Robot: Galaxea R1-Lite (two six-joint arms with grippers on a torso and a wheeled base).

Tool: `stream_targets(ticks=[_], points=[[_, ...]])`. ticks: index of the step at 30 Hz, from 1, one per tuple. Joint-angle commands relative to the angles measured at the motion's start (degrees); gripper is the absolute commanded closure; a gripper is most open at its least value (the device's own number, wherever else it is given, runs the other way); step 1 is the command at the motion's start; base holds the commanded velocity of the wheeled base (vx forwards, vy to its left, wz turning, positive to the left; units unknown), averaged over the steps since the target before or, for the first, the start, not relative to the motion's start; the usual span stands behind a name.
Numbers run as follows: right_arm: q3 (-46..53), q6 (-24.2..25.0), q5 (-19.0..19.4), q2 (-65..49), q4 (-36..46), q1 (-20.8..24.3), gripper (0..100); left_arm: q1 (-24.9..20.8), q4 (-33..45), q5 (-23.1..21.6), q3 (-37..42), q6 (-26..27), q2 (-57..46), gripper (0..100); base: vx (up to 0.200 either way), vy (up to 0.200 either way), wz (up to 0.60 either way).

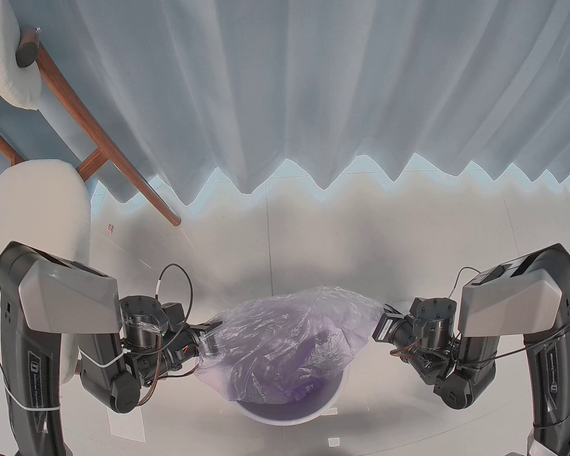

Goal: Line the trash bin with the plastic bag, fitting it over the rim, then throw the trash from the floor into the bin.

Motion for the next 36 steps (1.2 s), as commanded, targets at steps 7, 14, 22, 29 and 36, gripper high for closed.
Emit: stream_targets(ticks=[7, 14, 22, 29, 36], points=[[-0.33, -0.06, -0.10, 2.65, -0.98, 0.04, 100, 0.71, -0.02, 0.12, -1.66, -0.26, 1.88, 100, 0.000, 0.000, 0.00], [-0.15, 0.03, -0.19, 2.39, -0.98, 0.13, 100, 1.68, -0.02, 1.09, -2.63, -0.70, 2.14, 100, 0.000, 0.000, 0.00], [0.73, 2.05, -0.28, 1.16, -0.98, 1.53, 100, 2.29, -0.10, 1.00, -1.92, -0.61, 1.88, 100, 0.000, 0.000, 0.00], [2.57, 1.52, -0.19, 1.51, -0.98, 1.62, 0, 2.38, -0.10, 0.65, -1.05, -0.43, 1.96, 0, 0.000, 0.000, 0.00], [3.01, 3.19, -0.01, -3.33, -0.98, 1.62, 0, 3.52, -0.10, 0.39, -0.78, -1.66, -2.43, 0, 0.000, 0.000, 0.00]])
